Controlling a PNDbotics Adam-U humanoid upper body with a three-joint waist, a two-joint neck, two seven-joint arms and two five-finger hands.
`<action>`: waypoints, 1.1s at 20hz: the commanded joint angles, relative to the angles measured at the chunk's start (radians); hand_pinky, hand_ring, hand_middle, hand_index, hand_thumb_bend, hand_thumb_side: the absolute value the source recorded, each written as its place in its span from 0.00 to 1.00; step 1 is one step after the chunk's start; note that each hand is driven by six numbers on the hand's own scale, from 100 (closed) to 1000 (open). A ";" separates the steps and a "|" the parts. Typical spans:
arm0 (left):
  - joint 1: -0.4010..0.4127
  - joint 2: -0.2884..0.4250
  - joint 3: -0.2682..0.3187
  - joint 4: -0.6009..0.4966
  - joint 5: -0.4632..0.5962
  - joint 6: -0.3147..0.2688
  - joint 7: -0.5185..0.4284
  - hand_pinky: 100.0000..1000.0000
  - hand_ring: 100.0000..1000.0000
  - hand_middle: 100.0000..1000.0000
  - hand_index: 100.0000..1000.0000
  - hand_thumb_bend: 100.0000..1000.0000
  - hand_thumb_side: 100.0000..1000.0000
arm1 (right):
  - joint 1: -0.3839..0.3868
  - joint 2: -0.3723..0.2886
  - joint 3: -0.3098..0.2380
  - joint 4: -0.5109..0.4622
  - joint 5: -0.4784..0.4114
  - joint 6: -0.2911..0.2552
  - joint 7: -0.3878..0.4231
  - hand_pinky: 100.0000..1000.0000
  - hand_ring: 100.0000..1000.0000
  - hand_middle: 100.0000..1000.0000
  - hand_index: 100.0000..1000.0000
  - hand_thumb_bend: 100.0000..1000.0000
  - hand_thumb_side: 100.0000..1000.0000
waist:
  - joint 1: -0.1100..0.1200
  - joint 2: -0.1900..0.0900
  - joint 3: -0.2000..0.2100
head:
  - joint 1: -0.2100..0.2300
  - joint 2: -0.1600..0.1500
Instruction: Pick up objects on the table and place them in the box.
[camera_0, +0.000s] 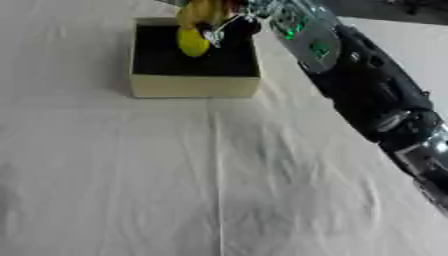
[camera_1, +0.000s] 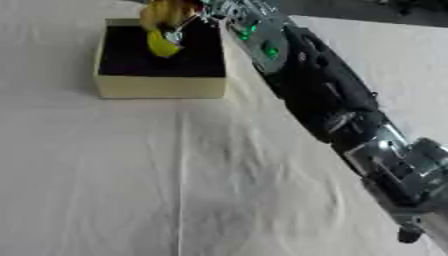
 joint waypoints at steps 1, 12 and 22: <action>-0.014 0.006 -0.001 -0.016 0.005 0.000 -0.006 0.82 0.80 0.68 0.80 0.04 0.69 | -0.026 0.000 -0.018 0.027 0.029 -0.026 0.002 0.80 0.57 0.58 0.62 0.00 0.00 | 0.007 -0.017 0.002 | -0.002 -0.009; -0.010 0.001 -0.005 -0.016 0.009 0.006 -0.011 0.82 0.80 0.68 0.80 0.03 0.69 | -0.037 0.007 -0.044 0.043 0.204 -0.018 -0.072 0.84 0.76 0.81 0.90 0.38 0.37 | 0.011 -0.015 -0.003 | 0.004 -0.008; -0.009 -0.003 -0.007 -0.016 0.012 0.009 -0.015 0.82 0.80 0.68 0.80 0.04 0.70 | -0.037 0.005 -0.048 0.026 0.257 -0.043 -0.042 0.86 0.78 0.84 0.92 0.43 0.32 | 0.017 -0.019 -0.014 | 0.009 -0.008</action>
